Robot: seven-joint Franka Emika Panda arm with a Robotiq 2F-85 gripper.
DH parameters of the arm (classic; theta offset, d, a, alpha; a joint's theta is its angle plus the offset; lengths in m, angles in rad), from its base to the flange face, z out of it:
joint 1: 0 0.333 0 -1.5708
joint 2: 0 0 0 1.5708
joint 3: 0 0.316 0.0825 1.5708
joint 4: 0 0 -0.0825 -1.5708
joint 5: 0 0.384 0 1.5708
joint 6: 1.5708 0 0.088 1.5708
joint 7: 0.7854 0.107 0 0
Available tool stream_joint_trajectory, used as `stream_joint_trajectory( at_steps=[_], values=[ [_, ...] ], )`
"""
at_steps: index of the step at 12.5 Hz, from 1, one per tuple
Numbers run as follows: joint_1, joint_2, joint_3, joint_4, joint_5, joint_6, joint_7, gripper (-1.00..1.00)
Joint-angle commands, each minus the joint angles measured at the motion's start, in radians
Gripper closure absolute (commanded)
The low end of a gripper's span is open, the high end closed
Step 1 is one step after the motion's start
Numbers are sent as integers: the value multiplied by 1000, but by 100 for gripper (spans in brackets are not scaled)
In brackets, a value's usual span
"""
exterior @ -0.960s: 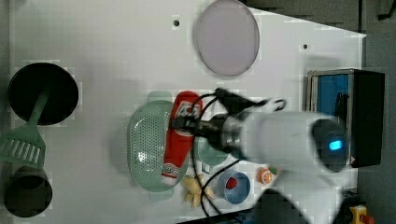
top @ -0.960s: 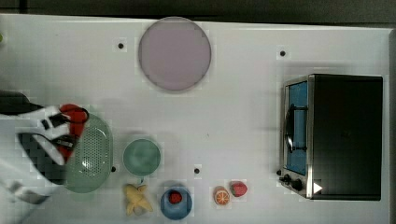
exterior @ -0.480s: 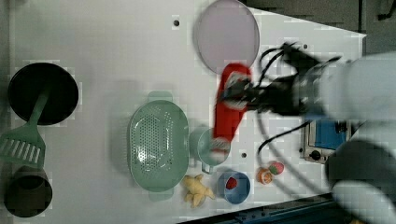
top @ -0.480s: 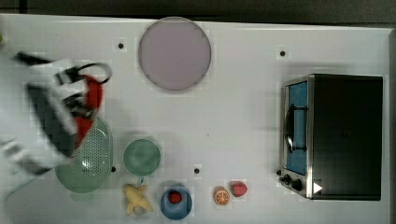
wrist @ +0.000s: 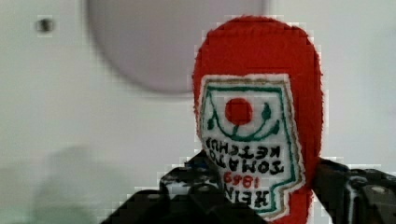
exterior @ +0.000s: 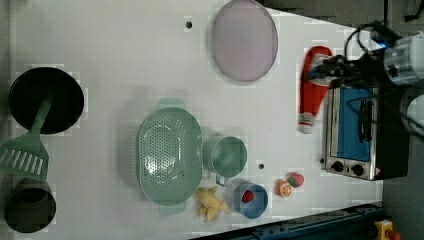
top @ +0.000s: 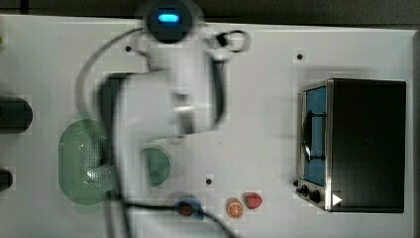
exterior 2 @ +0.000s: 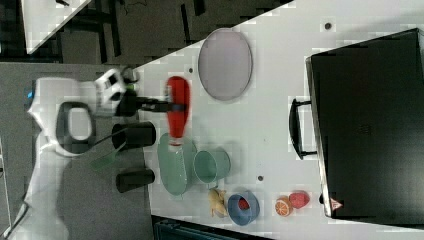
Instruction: Pick ketchup from strainer and place it on the table
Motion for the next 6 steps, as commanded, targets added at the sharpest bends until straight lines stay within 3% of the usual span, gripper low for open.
stream_joint_trajectory(
  at_steps=[1, 6],
  values=[
    [-12, -16, -86, -33, -3, 81, -174, -16],
    [-13, -16, -157, -235, -3, 324, -174, -16]
  ],
)
